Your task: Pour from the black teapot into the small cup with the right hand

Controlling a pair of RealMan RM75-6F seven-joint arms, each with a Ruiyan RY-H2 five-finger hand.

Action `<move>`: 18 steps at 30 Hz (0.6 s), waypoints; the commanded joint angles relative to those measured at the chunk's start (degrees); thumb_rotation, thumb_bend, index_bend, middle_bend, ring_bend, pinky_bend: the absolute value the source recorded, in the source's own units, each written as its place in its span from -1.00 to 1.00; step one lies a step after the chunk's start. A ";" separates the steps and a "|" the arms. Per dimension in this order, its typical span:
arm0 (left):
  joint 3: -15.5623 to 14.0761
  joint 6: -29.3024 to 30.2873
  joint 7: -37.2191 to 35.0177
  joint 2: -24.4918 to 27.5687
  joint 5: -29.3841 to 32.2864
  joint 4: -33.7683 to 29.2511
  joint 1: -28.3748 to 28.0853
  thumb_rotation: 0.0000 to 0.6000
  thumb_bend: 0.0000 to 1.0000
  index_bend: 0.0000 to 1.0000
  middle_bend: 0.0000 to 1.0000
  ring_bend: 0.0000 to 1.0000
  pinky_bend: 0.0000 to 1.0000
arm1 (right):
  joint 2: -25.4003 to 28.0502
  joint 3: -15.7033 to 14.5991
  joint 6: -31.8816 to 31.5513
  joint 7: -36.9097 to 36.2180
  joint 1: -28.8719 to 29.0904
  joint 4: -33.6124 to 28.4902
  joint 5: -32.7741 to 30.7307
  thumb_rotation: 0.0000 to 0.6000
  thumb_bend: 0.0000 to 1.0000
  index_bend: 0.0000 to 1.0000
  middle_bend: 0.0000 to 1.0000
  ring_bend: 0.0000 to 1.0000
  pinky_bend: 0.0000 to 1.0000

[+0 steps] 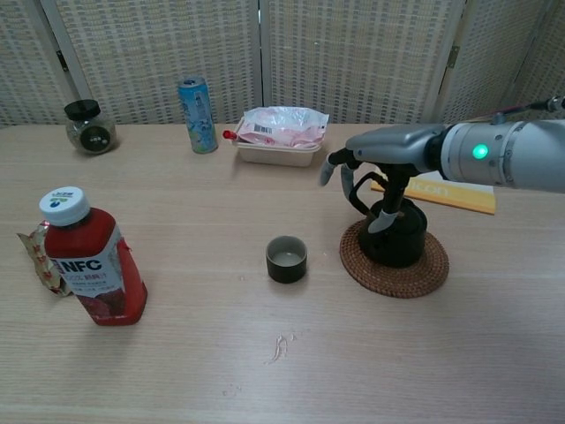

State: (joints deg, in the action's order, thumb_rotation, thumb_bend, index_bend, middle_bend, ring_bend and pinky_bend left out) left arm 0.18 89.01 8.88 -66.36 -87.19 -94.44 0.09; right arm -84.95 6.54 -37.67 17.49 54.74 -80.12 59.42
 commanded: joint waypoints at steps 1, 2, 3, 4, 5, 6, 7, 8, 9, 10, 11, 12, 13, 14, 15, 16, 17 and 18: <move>0.03 0.09 -0.17 -0.02 -0.04 0.10 0.03 1.00 -0.58 -0.94 -1.00 -1.00 -1.00 | 1.53 -0.53 -1.52 0.47 -0.76 -2.28 0.55 1.00 -1.00 -0.54 -0.19 -0.70 -0.83; 0.04 0.11 -0.26 -0.01 -0.04 0.14 0.04 1.00 -0.58 -0.94 -1.00 -1.00 -1.00 | 2.02 -0.65 -2.05 0.63 -1.01 -3.05 0.73 1.00 -1.00 -0.54 -0.19 -0.70 -0.83; 0.04 0.13 -0.32 0.01 -0.06 0.18 0.06 1.00 -0.58 -0.94 -1.00 -1.00 -1.00 | 2.56 -0.80 -2.60 0.82 -1.28 -3.88 0.93 1.00 -1.00 -0.54 -0.18 -0.69 -0.83; 0.04 0.17 -0.41 0.01 -0.11 0.25 0.07 1.00 -0.58 -0.94 -1.00 -1.00 -1.00 | 3.31 -1.01 -3.38 1.08 -1.67 -5.04 1.22 1.00 -1.00 -0.54 -0.18 -0.67 -0.83; 0.04 0.19 -0.49 0.01 -0.12 0.28 0.09 1.00 -0.58 -0.94 -1.00 -1.00 -1.00 | 3.92 -1.20 -3.98 1.29 -2.00 -5.95 1.44 1.00 -1.00 -0.54 -0.18 -0.66 -0.83; 0.04 0.22 -0.58 0.01 -0.13 0.31 0.11 1.00 -0.58 -0.94 -1.00 -1.00 -1.00 | 4.54 -1.41 -4.61 1.52 -2.36 -6.89 1.70 1.00 -1.00 -0.54 -0.17 -0.65 -0.83; 0.05 0.28 -0.71 0.00 -0.16 0.38 0.13 1.00 -0.58 -0.94 -1.00 -1.00 -1.00 | 5.41 -1.76 -5.49 1.87 -2.89 -8.11 2.06 1.00 -1.00 -0.54 -0.17 -0.64 -0.83; 0.04 0.31 -0.80 0.00 -0.17 0.45 0.16 1.00 -0.58 -0.94 -1.00 -1.00 -1.00 | 6.07 -2.05 -6.18 2.14 -3.33 -9.00 2.35 1.00 -1.00 -0.54 -0.17 -0.63 -0.83; 0.04 0.35 -0.90 0.00 -0.19 0.51 0.18 1.00 -0.58 -0.94 -1.00 -1.00 -1.00 | 6.73 -2.35 -6.90 2.36 -3.81 -9.86 2.65 1.00 -1.00 -0.54 -0.17 -0.63 -0.83; 0.03 0.40 -1.06 0.00 -0.18 0.60 0.24 1.00 -0.58 -0.94 -1.00 -1.00 -1.00 | 7.60 -2.78 -7.85 2.57 -4.52 -10.94 3.01 1.00 -1.00 -0.54 -0.17 -0.62 -0.83; 0.01 0.43 -1.18 0.00 -0.18 0.68 0.28 1.00 -0.58 -0.94 -1.00 -1.00 -1.00 | 8.27 -3.14 -8.52 2.73 -5.07 -11.76 3.27 1.00 -1.00 -0.54 -0.17 -0.61 -0.83; -0.02 0.42 -1.28 -0.01 -0.17 0.77 0.31 1.00 -0.58 -0.94 -1.00 -1.00 -1.00 | 8.92 -3.49 -9.18 2.86 -5.62 -12.54 3.59 1.00 -1.00 -0.54 -0.17 -0.61 -0.83; -0.04 0.41 -1.41 -0.03 -0.17 0.87 0.33 1.00 -0.58 -0.94 -1.00 -1.00 -1.00 | 9.74 -3.97 -10.11 2.95 -6.39 -13.55 4.15 1.00 -1.00 -0.53 -0.16 -0.60 -0.83; -0.05 0.42 -1.50 -0.06 -0.20 0.94 0.35 1.00 -0.58 -0.94 -1.00 -1.00 -1.00 | 10.31 -4.33 -10.88 2.99 -7.00 -14.25 4.65 1.00 -1.00 -0.53 -0.16 -0.60 -0.83; -0.05 0.43 -1.63 -0.11 -0.23 1.04 0.35 1.00 -0.58 -0.94 -1.00 -1.00 -1.00 | 11.02 -4.82 -11.73 3.02 -7.78 -15.05 5.29 1.00 -1.00 -0.52 -0.16 -0.60 -0.83; -0.05 0.41 -1.71 -0.13 -0.25 1.10 0.34 1.00 -0.58 -0.94 -1.00 -1.00 -1.00 | 11.53 -5.17 -12.27 3.02 -8.31 -15.60 5.73 1.00 -1.00 -0.52 -0.16 -0.60 -0.83; -0.05 0.39 -1.76 -0.17 -0.28 1.15 0.33 1.00 -0.58 -0.94 -1.00 -1.00 -1.00 | 11.98 -5.48 -12.75 3.03 -8.80 -16.07 6.11 1.00 -1.00 -0.51 -0.16 -0.59 -0.83; -0.04 0.33 -1.82 -0.27 -0.34 1.23 0.28 1.00 -0.58 -0.94 -1.00 -1.00 -1.00 | 12.51 -5.90 -13.20 3.12 -9.37 -16.58 6.52 1.00 -1.00 -0.51 -0.17 -0.59 -0.83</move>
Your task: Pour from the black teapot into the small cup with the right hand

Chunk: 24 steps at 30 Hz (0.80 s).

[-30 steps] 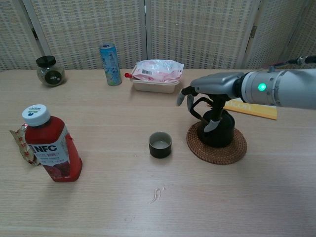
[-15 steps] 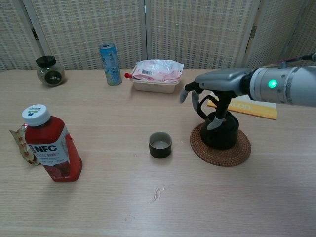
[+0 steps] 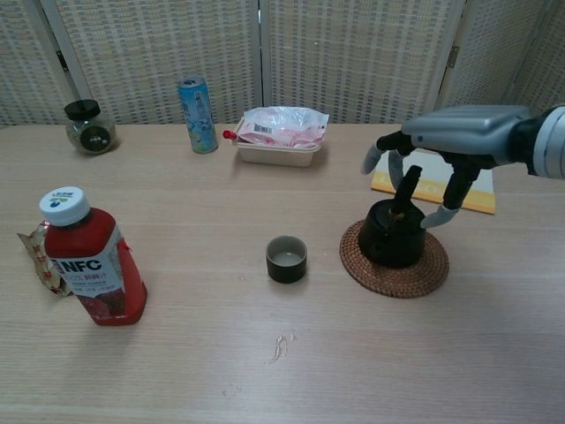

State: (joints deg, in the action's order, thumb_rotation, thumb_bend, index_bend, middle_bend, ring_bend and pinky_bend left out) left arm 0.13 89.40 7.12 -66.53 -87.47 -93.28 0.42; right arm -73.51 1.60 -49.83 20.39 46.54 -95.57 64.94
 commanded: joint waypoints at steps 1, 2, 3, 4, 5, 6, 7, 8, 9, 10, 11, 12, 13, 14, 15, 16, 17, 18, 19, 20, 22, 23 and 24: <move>0.00 -0.09 -0.11 -0.17 -0.09 0.11 -0.08 1.00 -0.58 -0.94 -1.00 -1.00 -1.00 | 1.45 -1.28 -1.22 0.28 -1.54 -1.48 1.27 1.00 -1.00 -0.51 -0.17 -0.59 -0.83; -0.01 -0.12 -0.16 -0.24 -0.15 0.14 -0.10 1.00 -0.58 -0.94 -1.00 -1.00 -1.00 | 1.80 -1.57 -1.33 0.26 -1.87 -1.83 1.52 1.00 -1.00 -0.50 -0.21 -0.59 -0.83; -0.03 -0.12 -0.20 -0.32 -0.22 0.20 -0.11 1.00 -0.58 -0.94 -1.00 -1.00 -1.00 | 2.10 -1.81 -1.47 0.16 -2.20 -2.15 1.84 1.00 -1.00 -0.48 -0.24 -0.59 -0.83; -0.04 -0.13 -0.27 -0.40 -0.26 0.26 -0.11 1.00 -0.58 -0.94 -1.00 -1.00 -1.00 | 2.37 -2.09 -1.81 -0.08 -2.69 -2.37 2.44 1.00 -1.00 -0.46 -0.27 -0.59 -0.83; -0.06 -0.13 -0.32 -0.45 -0.25 0.32 -0.09 1.00 -0.58 -0.94 -1.00 -1.00 -1.00 | 2.47 -2.29 -2.18 -0.26 -3.09 -2.38 3.00 1.00 -1.00 -0.41 -0.29 -0.59 -0.83; -0.08 -0.15 -0.39 -0.51 -0.20 0.41 -0.06 1.00 -0.58 -0.94 -1.00 -1.00 -1.00 | 2.53 -2.57 -2.72 -0.41 -3.63 -2.25 3.79 1.00 -1.00 -0.37 -0.30 -0.59 -0.83; -0.09 -0.17 -0.45 -0.53 -0.14 0.46 -0.03 1.00 -0.58 -0.94 -1.00 -1.00 -1.00 | 2.56 -2.80 -3.07 -0.50 -4.02 -2.09 4.33 1.00 -1.00 -0.36 -0.30 -0.59 -0.83; -0.10 -0.19 -0.51 -0.54 -0.09 0.51 -0.01 1.00 -0.58 -0.94 -1.00 -1.00 -1.00 | 2.56 -2.99 -3.35 -0.55 -4.37 -1.86 4.76 1.00 -1.00 -0.34 -0.30 -0.59 -0.83; -0.10 -0.21 -0.57 -0.56 -0.04 0.57 0.01 1.00 -0.58 -0.94 -1.00 -1.00 -1.00 | 2.54 -3.20 -3.58 -0.60 -4.76 -1.47 5.20 1.00 -1.00 -0.32 -0.30 -0.59 -0.83; -0.12 -0.23 -0.60 -0.57 -0.02 0.60 0.03 1.00 -0.58 -0.94 -1.00 -1.00 -1.00 | 2.51 -3.34 -3.64 -0.63 -5.01 -1.18 5.43 1.00 -1.00 -0.32 -0.30 -0.59 -0.83; -0.13 -0.23 -0.62 -0.58 -0.03 0.62 0.04 1.00 -0.58 -0.94 -1.00 -1.00 -1.00 | 2.49 -3.39 -3.66 -0.69 -5.14 -1.02 5.60 1.00 -1.00 -0.32 -0.30 -0.59 -0.83; -0.13 -0.22 -0.66 -0.58 -0.03 0.64 0.05 1.00 -0.58 -0.94 -1.00 -1.00 -1.00 | 2.48 -3.43 -3.64 -0.76 -5.26 -0.86 5.73 1.00 -1.00 -0.32 -0.30 -0.59 -0.83; -0.14 -0.23 -0.71 -0.61 -0.03 0.66 0.06 1.00 -0.58 -0.94 -1.00 -1.00 -1.00 | 2.48 -3.50 -3.59 -0.86 -5.43 -0.61 5.93 1.00 -1.00 -0.32 -0.30 -0.59 -0.83; -0.17 -0.27 -0.79 -0.63 0.00 0.67 0.08 1.00 -0.58 -0.94 -1.00 -1.00 -1.00 | 2.52 -3.63 -3.57 -0.91 -5.66 -0.22 6.24 1.00 -1.00 -0.32 -0.30 -0.59 -0.83; -0.20 -0.27 -0.83 -0.65 0.02 0.68 0.12 1.00 -0.58 -0.94 -1.00 -1.00 -1.00 | 2.57 -3.70 -3.66 -0.86 -5.85 0.00 6.49 1.00 -1.00 -0.32 -0.30 -0.59 -0.83; -0.23 -0.25 -0.90 -0.70 0.06 0.71 0.18 1.00 -0.58 -0.94 -1.00 -1.00 -1.00 | 2.60 -3.74 -3.91 -0.86 -6.13 0.27 6.88 1.00 -1.00 -0.32 -0.30 -0.59 -0.83; -0.27 -0.24 -0.93 -0.74 0.08 0.74 0.23 1.00 -0.58 -0.94 -1.00 -1.00 -1.00 | 2.60 -3.75 -4.06 -1.01 -6.35 0.40 7.13 1.00 -1.00 -0.32 -0.30 -0.59 -0.83; -0.30 -0.23 -0.96 -0.79 0.10 0.81 0.29 1.00 -0.58 -0.94 -1.00 -1.00 -1.00 | 2.60 -3.76 -4.05 -1.30 -6.60 0.56 7.31 1.00 -1.00 -0.32 -0.29 -0.58 -0.83; -0.33 -0.24 -0.98 -0.83 0.12 0.85 0.31 1.00 -0.58 -0.94 -1.00 -1.00 -1.00 | 2.55 -3.77 -3.96 -1.54 -6.75 0.71 7.45 1.00 -1.00 -0.32 -0.29 -0.57 -0.83; -0.35 -0.26 -0.99 -0.85 0.13 0.86 0.33 1.00 -0.58 -0.94 -1.00 -1.00 -1.00 | 2.38 -3.79 -3.82 -1.88 -6.91 1.02 7.71 1.00 -1.00 -0.31 -0.29 -0.57 -0.83; -0.36 -0.21 -1.00 -0.86 0.09 0.89 0.37 1.00 -0.58 -0.94 -1.00 -1.00 -1.00 | 1.99 -3.85 -3.55 -2.32 -7.11 1.65 8.19 1.00 -1.00 -0.30 -0.28 -0.56 -0.83; -0.35 -0.19 -0.99 -0.86 0.08 0.87 0.38 1.00 -0.58 -0.94 -1.00 -1.00 -1.00 | 1.75 -3.85 -3.43 -2.55 -7.19 1.97 8.44 1.00 -1.00 -0.29 -0.27 -0.54 -0.83; -0.33 -0.11 -0.99 -0.84 0.03 0.84 0.40 1.00 -0.58 -0.94 -1.00 -1.00 -1.00 | 1.44 -3.81 -3.33 -2.83 -7.29 2.36 8.77 1.00 -1.00 -0.29 -0.27 -0.51 -0.83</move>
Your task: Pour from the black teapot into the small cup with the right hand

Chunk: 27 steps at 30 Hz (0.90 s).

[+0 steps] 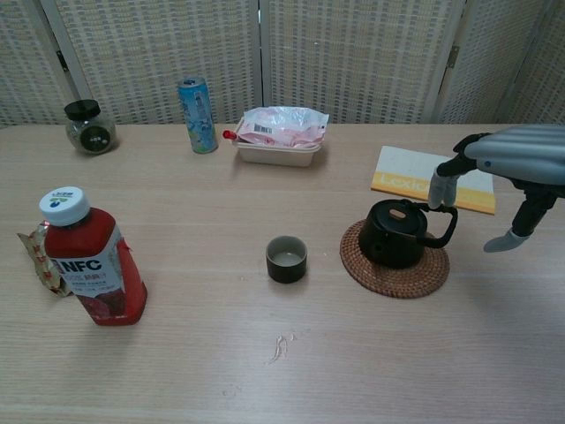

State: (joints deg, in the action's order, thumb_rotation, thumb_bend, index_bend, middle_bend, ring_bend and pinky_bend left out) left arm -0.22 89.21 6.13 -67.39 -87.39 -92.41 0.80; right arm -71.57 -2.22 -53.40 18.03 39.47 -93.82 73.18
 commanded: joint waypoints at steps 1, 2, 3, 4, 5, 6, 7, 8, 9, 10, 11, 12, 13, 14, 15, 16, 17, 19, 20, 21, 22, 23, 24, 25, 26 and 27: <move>0.04 0.14 0.02 0.03 -0.07 -0.05 0.04 1.00 -0.58 -0.94 -1.00 -1.00 -1.00 | -0.73 0.05 0.29 -0.64 -0.29 0.88 0.79 1.00 -1.00 -0.29 -0.26 -0.49 -0.83; 0.05 0.21 0.04 0.04 -0.08 -0.06 0.08 1.00 -0.58 -0.94 -1.00 -1.00 -1.00 | -0.99 0.09 0.42 -0.90 -0.36 1.20 1.08 1.00 -1.00 -0.29 -0.26 -0.46 -0.83; 0.05 0.22 0.05 0.06 -0.08 -0.08 0.09 1.00 -0.58 -0.94 -1.00 -1.00 -1.00 | -1.19 0.15 0.52 -1.09 -0.39 1.44 1.28 1.00 -1.00 -0.29 -0.25 -0.43 -0.83; 0.04 0.22 0.07 0.08 -0.06 -0.09 0.11 1.00 -0.58 -0.94 -1.00 -1.00 -1.00 | -1.37 0.22 0.60 -1.28 -0.41 1.70 1.51 1.00 -1.00 -0.28 -0.25 -0.43 -0.83; 0.03 0.20 0.09 0.10 -0.03 -0.10 0.13 1.00 -0.58 -0.94 -1.00 -1.00 -1.00 | -1.57 0.29 0.66 -1.48 -0.44 1.95 1.75 1.00 -1.00 -0.27 -0.24 -0.43 -0.83; 0.03 0.17 0.12 0.11 0.02 -0.13 0.14 1.00 -0.58 -0.94 -1.00 -1.00 -1.00 | -1.80 0.39 0.81 -1.73 -0.45 2.27 2.00 1.00 -1.00 -0.26 -0.23 -0.43 -0.83; 0.03 0.16 0.15 0.11 0.05 -0.14 0.16 1.00 -0.58 -0.94 -1.00 -1.00 -1.00 | -1.95 0.46 0.97 -1.95 -0.45 2.46 2.15 1.00 -1.00 -0.26 -0.23 -0.43 -0.83; 0.02 0.16 0.17 0.11 0.07 -0.16 0.18 1.00 -0.58 -0.94 -1.00 -1.00 -1.00 | -2.11 0.53 1.10 -2.18 -0.44 2.65 2.32 1.00 -1.00 -0.26 -0.23 -0.43 -0.83; 0.01 0.16 0.19 0.11 0.08 -0.17 0.20 1.00 -0.58 -0.94 -1.00 -1.00 -1.00 | -2.27 0.59 1.24 -2.39 -0.44 2.88 2.51 1.00 -1.00 -0.25 -0.22 -0.43 -0.83; 0.03 0.19 0.22 0.11 0.09 -0.19 0.22 1.00 -0.58 -0.94 -1.00 -1.00 -1.00 | -2.51 0.67 1.40 -2.69 -0.42 3.22 2.81 1.00 -1.00 -0.25 -0.22 -0.43 -0.83; 0.03 0.18 0.26 0.11 0.11 -0.20 0.23 1.00 -0.58 -0.94 -1.00 -1.00 -1.00 | -2.69 0.73 1.50 -2.95 -0.40 3.51 3.08 1.00 -1.00 -0.24 -0.21 -0.43 -0.83; 0.04 0.17 0.31 0.11 0.14 -0.22 0.23 1.00 -0.58 -0.94 -1.00 -1.00 -1.00 | -2.88 0.75 1.64 -3.22 -0.39 3.79 3.34 1.00 -1.00 -0.24 -0.21 -0.43 -0.83; 0.05 0.16 0.37 0.12 0.16 -0.26 0.24 1.00 -0.58 -0.94 -1.00 -1.00 -1.00 | -3.11 0.78 1.85 -3.60 -0.37 4.14 3.66 1.00 -1.00 -0.24 -0.20 -0.43 -0.83; 0.05 0.15 0.41 0.14 0.18 -0.29 0.25 1.00 -0.58 -0.94 -1.00 -1.00 -1.00 | -3.29 0.78 1.95 -3.83 -0.37 4.42 3.92 1.00 -1.00 -0.23 -0.19 -0.43 -0.83; 0.06 0.18 0.44 0.14 0.17 -0.33 0.26 1.00 -0.58 -0.94 -1.00 -1.00 -1.00 | -3.52 0.77 2.05 -4.12 -0.37 4.82 4.34 1.00 -1.00 -0.22 -0.18 -0.43 -0.83; 0.07 0.20 0.47 0.14 0.17 -0.35 0.28 1.00 -0.58 -0.94 -1.00 -1.00 -1.00 | -3.67 0.74 2.16 -4.33 -0.37 5.12 4.60 1.00 -1.00 -0.21 -0.17 -0.42 -0.83; 0.07 0.20 0.50 0.15 0.20 -0.37 0.30 1.00 -0.58 -0.94 -1.00 -1.00 -1.00 | -3.80 0.72 2.25 -4.57 -0.40 5.39 4.83 1.00 -1.00 -0.20 -0.16 -0.42 -0.83; 0.04 0.12 0.54 0.17 0.26 -0.39 0.32 1.00 -0.58 -0.94 -1.00 -1.00 -1.00 | -4.05 0.71 2.42 -5.26 -0.42 6.02 5.44 1.00 -1.00 -0.18 -0.14 -0.41 -0.83; 0.03 0.06 0.59 0.18 0.27 -0.41 0.30 1.00 -0.58 -0.94 -1.00 -1.00 -1.00 | -4.14 0.72 2.47 -5.59 -0.43 6.30 5.72 1.00 -1.00 -0.18 -0.13 -0.40 -0.83; 0.03 0.00 0.65 0.19 0.28 -0.45 0.28 1.00 -0.58 -0.94 -1.00 -1.00 -1.00 | -4.24 0.73 2.55 -5.89 -0.43 6.59 5.95 1.00 -1.00 -0.17 -0.13 -0.40 -0.83; 0.04 0.00 0.71 0.18 0.24 -0.50 0.26 1.00 -0.58 -0.94 -1.00 -1.00 -1.00 | -4.35 0.74 2.69 -6.18 -0.41 6.95 6.22 1.00 -1.00 -0.16 -0.12 -0.39 -0.83; 0.07 0.02 0.71 0.15 0.22 -0.51 0.25 1.00 -0.58 -0.94 -1.00 -1.00 -1.00 | -4.44 0.76 2.80 -6.36 -0.38 7.18 6.40 1.00 -1.00 -0.15 -0.11 -0.38 -0.83; 0.10 0.03 0.70 0.12 0.22 -0.52 0.24 1.00 -0.58 -0.94 -1.00 -1.00 -1.00 | -4.58 0.79 2.92 -6.62 -0.35 7.47 6.63 1.00 -1.00 -0.15 -0.11 -0.38 -0.83; 0.11 0.02 0.72 0.11 0.22 -0.53 0.23 1.00 -0.58 -0.94 -1.00 -1.00 -1.00 | -4.67 0.80 3.04 -6.82 -0.33 7.65 6.79 1.00 -1.00 -0.14 -0.10 -0.37 -0.83; 0.10 0.01 0.75 0.09 0.22 -0.51 0.23 1.00 -0.58 -0.94 -1.00 -1.00 -1.00 | -4.74 0.81 3.14 -7.00 -0.32 7.79 6.94 1.00 -1.00 -0.14 -0.09 -0.37 -0.83; 0.09 -0.01 0.77 0.08 0.24 -0.51 0.25 1.00 -0.58 -0.94 -1.00 -1.00 -1.00 | -4.81 0.82 3.20 -7.15 -0.32 7.92 7.08 1.00 -1.00 -0.14 -0.09 -0.36 -0.83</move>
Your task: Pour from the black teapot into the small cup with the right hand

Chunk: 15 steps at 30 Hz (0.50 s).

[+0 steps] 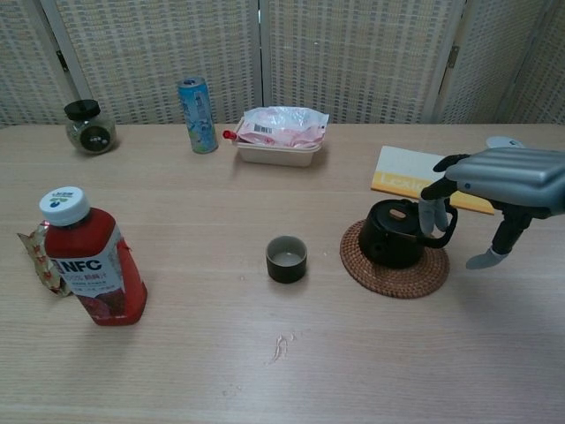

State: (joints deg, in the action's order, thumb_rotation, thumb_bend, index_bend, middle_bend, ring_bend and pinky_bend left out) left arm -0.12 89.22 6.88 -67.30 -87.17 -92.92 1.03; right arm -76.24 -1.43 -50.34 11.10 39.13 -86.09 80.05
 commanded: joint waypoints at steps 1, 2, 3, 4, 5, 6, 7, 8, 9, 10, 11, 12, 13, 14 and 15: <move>-0.04 -0.04 0.00 -0.02 0.05 0.02 0.04 1.00 -0.58 -0.94 -1.00 -1.00 -1.00 | -0.25 0.01 0.19 -0.37 0.00 0.34 0.41 1.00 -1.00 -0.13 -0.08 -0.35 -0.83; -0.05 -0.03 -0.03 -0.03 0.08 0.06 0.07 1.00 -0.58 -0.94 -1.00 -1.00 -1.00 | -0.33 -0.03 0.24 -0.46 -0.05 0.46 0.53 1.00 -1.00 -0.13 -0.07 -0.34 -0.83; -0.07 -0.04 -0.06 -0.04 0.14 0.11 0.12 1.00 -0.58 -0.94 -1.00 -1.00 -1.00 | -0.40 -0.04 0.28 -0.50 -0.09 0.60 0.59 1.00 -1.00 -0.12 -0.07 -0.34 -0.83; -0.06 -0.04 -0.12 -0.05 0.23 0.17 0.16 1.00 -0.58 -0.94 -1.00 -1.00 -1.00 | -0.49 -0.05 0.38 -0.55 -0.14 0.81 0.62 1.00 -1.00 -0.12 -0.06 -0.33 -0.83; -0.05 -0.04 -0.17 -0.04 0.28 0.19 0.18 1.00 -0.58 -0.94 -1.00 -1.00 -1.00 | -0.55 -0.04 0.49 -0.64 -0.17 0.95 0.58 1.00 -1.00 -0.11 -0.06 -0.33 -0.83; -0.07 -0.04 -0.25 -0.02 0.31 0.22 0.22 1.00 -0.58 -0.94 -1.00 -1.00 -1.00 | -0.60 -0.01 0.62 -0.74 -0.22 1.12 0.50 1.00 -1.00 -0.11 -0.06 -0.33 -0.83; -0.08 -0.03 -0.30 -0.01 0.30 0.26 0.24 1.00 -0.58 -0.94 -1.00 -1.00 -1.00 | -0.65 0.01 0.72 -0.80 -0.25 1.25 0.47 1.00 -1.00 -0.11 -0.05 -0.33 -0.83; -0.09 -0.01 -0.35 -0.01 0.28 0.30 0.25 1.00 -0.58 -0.94 -1.00 -1.00 -1.00 | -0.69 0.03 0.83 -0.85 -0.26 1.37 0.44 1.00 -1.00 -0.11 -0.05 -0.33 -0.83; -0.08 0.01 -0.42 -0.02 0.26 0.34 0.26 1.00 -0.58 -0.94 -1.00 -1.00 -1.00 | -0.76 0.05 0.96 -0.89 -0.28 1.48 0.44 1.00 -1.00 -0.10 -0.05 -0.33 -0.83; -0.08 -0.01 -0.45 -0.03 0.25 0.37 0.25 1.00 -0.58 -0.94 -1.00 -1.00 -1.00 | -0.81 0.05 1.06 -0.90 -0.28 1.54 0.45 1.00 -1.00 -0.10 -0.05 -0.33 -0.83; -0.07 -0.01 -0.46 -0.04 0.27 0.40 0.26 1.00 -0.58 -0.94 -1.00 -1.00 -1.00 | -0.86 0.05 1.15 -0.94 -0.29 1.59 0.49 1.00 -1.00 -0.10 -0.05 -0.33 -0.83; -0.07 -0.02 -0.48 -0.07 0.27 0.43 0.26 1.00 -0.58 -0.94 -1.00 -1.00 -1.00 | -0.92 0.05 1.27 -0.99 -0.29 1.61 0.53 1.00 -1.00 -0.10 -0.05 -0.33 -0.83; -0.07 -0.02 -0.50 -0.09 0.27 0.46 0.27 1.00 -0.58 -0.94 -1.00 -1.00 -1.00 | -0.98 0.06 1.32 -1.01 -0.29 1.65 0.60 1.00 -1.00 -0.10 -0.05 -0.33 -0.83; -0.06 -0.04 -0.51 -0.11 0.27 0.49 0.26 1.00 -0.58 -0.94 -1.00 -1.00 -1.00 | -1.05 0.07 1.37 -1.01 -0.28 1.71 0.68 1.00 -1.00 -0.10 -0.05 -0.33 -0.83; -0.08 -0.07 -0.52 -0.12 0.30 0.53 0.27 1.00 -0.58 -0.94 -1.00 -1.00 -1.00 | -1.13 0.08 1.47 -1.01 -0.27 1.78 0.74 1.00 -1.00 -0.10 -0.05 -0.33 -0.83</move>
State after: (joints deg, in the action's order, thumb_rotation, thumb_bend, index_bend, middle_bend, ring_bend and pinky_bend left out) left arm -0.19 89.15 6.36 -67.42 -86.88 -92.39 1.30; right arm -77.36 -1.36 -48.88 10.09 38.86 -84.32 80.77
